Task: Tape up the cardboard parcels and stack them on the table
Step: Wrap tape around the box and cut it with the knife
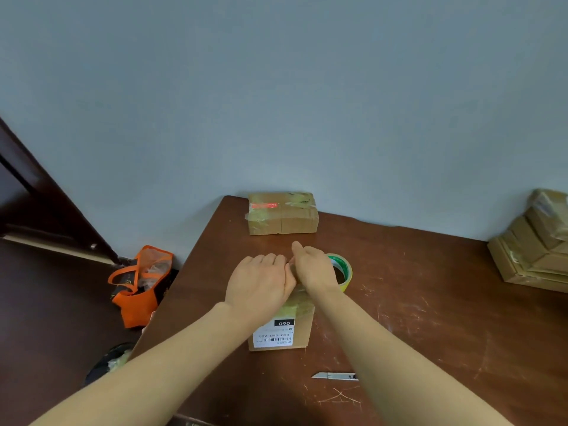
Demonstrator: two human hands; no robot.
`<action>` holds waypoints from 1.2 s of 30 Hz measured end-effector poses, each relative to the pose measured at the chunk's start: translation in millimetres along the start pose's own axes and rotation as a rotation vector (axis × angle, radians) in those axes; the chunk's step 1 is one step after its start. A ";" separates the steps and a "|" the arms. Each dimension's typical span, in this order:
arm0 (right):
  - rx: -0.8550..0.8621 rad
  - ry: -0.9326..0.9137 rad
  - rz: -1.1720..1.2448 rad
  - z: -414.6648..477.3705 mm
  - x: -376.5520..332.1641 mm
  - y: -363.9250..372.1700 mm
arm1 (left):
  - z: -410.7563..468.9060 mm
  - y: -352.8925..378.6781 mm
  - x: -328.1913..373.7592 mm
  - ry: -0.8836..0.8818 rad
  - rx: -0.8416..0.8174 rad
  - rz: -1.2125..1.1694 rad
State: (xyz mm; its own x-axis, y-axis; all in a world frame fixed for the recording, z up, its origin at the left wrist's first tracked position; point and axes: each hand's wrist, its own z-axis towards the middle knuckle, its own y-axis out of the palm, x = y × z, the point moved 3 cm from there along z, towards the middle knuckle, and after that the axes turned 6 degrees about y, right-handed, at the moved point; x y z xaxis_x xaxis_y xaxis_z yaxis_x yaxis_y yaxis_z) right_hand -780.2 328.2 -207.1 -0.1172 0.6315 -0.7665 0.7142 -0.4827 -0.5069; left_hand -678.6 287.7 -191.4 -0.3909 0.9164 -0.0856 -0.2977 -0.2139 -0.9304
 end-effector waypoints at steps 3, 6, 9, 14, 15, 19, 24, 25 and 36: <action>0.090 -0.193 -0.243 -8.7 -3.7 2.0 | -2.4 0.5 -1.7 0.017 0.030 0.027; 0.104 -0.306 -0.355 -9.8 -0.3 -0.4 | -3.6 0.7 0.1 0.022 0.022 0.044; 0.092 -0.318 -0.341 -12.5 2.4 0.3 | -5.6 -0.3 2.8 0.015 0.018 0.057; 0.022 -0.344 -0.312 -14.6 4.1 -0.3 | -12.9 -0.9 6.1 0.056 -0.098 0.011; -0.018 -0.356 -0.273 -14.5 3.9 -1.9 | -13.3 -1.5 5.7 0.045 -0.111 0.010; -0.014 -0.347 0.047 -23.6 16.3 -2.8 | -11.5 8.7 -4.9 -0.028 -0.128 -0.138; 0.103 -0.381 -0.058 -31.1 22.5 2.8 | -18.9 7.3 1.7 0.072 -0.116 0.048; 0.075 -0.363 -0.017 -31.1 20.8 1.9 | -16.6 7.3 0.8 0.055 -0.150 0.051; 0.202 0.019 0.442 -29.9 84.5 -49.4 | 10.4 2.4 -50.1 -0.741 -0.068 -0.971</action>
State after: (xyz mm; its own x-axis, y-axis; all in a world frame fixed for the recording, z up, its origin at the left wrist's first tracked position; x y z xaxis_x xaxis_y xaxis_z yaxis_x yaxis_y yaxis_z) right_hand -804.8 423.5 -235.1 0.1809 0.3491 -0.9195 0.5443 -0.8142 -0.2021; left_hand -668.7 237.7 -185.6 -0.4401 0.2663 0.8576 -0.7046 0.4897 -0.5136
